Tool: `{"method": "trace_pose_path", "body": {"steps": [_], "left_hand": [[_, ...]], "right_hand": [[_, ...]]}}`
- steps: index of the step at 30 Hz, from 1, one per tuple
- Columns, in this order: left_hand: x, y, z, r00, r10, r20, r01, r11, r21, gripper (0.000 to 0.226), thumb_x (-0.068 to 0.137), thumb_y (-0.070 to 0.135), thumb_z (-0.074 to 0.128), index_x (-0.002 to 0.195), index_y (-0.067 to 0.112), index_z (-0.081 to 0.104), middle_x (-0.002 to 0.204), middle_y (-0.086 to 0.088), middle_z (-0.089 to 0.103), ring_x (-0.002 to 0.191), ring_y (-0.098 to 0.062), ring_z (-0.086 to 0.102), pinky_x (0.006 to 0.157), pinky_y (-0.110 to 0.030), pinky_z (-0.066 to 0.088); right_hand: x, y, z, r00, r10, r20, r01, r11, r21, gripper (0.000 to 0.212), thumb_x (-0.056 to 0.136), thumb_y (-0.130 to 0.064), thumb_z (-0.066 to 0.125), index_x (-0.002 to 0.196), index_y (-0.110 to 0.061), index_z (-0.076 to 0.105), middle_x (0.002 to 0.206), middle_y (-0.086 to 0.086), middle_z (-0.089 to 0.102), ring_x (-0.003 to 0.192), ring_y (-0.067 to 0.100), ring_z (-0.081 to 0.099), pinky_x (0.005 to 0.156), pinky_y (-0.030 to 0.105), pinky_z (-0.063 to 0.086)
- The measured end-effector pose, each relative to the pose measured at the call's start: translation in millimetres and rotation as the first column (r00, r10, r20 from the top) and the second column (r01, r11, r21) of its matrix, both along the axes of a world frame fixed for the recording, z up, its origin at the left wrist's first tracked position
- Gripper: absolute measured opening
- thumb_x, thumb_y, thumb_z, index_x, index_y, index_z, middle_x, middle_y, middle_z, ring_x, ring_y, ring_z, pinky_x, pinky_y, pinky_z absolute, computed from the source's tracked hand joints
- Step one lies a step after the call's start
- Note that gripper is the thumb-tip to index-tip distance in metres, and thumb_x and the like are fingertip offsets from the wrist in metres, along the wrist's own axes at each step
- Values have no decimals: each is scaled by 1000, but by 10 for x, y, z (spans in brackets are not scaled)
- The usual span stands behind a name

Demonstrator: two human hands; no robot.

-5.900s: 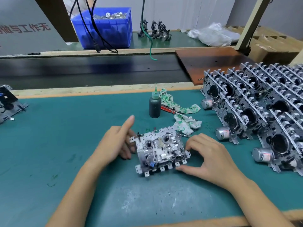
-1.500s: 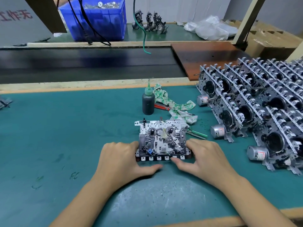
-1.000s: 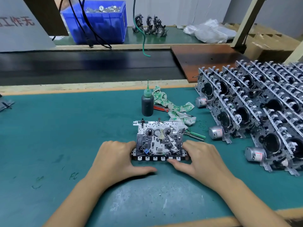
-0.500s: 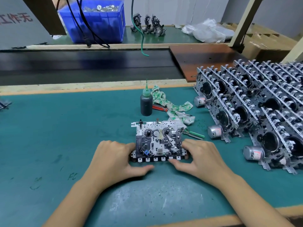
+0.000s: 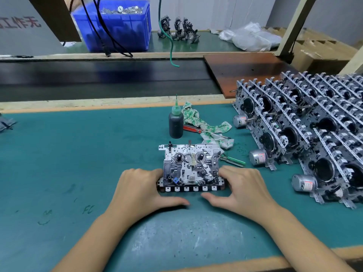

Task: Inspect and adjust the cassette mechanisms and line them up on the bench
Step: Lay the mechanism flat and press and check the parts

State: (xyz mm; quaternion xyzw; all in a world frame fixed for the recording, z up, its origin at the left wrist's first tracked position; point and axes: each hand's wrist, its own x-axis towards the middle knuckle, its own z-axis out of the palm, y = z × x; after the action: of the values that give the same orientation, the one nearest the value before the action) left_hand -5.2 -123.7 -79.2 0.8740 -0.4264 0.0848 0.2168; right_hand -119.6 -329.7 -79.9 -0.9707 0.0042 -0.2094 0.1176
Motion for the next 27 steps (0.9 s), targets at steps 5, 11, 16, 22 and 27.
{"method": "trace_pose_path", "body": {"steps": [5,11,16,22,27], "left_hand": [[-31,-23,5,995,-91,51,92,995,-22,62,56,83,46,54,26,21,29,0,33,27,-20,37,39,-15,22],[-5,-36,-10,995,-32,91,35,999,-40,54,59,81,45,45,32,31,30,-4,36,28,-20,37,40,-16,20],[-30,3,26,996,-42,-84,27,984,-178,55,63,79,49,45,29,36,35,1,34,32,-11,29,41,-17,26],[-133,-73,29,861,-312,-402,-43,742,-669,57,87,41,41,39,10,43,31,5,37,34,-3,34,42,-15,29],[-134,-109,-18,793,-280,-540,-192,728,-659,69,86,49,39,34,3,38,28,2,34,31,-12,32,40,-20,28]], "right_hand": [[3,30,13,994,-106,3,106,994,34,55,65,-70,52,54,-21,32,49,-12,27,42,14,31,41,25,27],[-8,-49,45,998,57,-1,-57,997,44,46,74,-62,52,61,-25,29,54,-14,24,42,13,31,43,21,24],[1,-66,52,997,53,-52,-39,967,251,55,70,-64,57,55,-16,37,51,-9,32,46,10,32,45,27,29],[1,52,117,999,30,-30,11,500,866,54,74,-58,48,36,-20,52,33,-4,43,32,9,39,40,19,33],[69,82,149,993,34,-115,92,403,911,61,68,-63,52,30,-15,46,33,5,36,31,15,33,39,17,29]]}}
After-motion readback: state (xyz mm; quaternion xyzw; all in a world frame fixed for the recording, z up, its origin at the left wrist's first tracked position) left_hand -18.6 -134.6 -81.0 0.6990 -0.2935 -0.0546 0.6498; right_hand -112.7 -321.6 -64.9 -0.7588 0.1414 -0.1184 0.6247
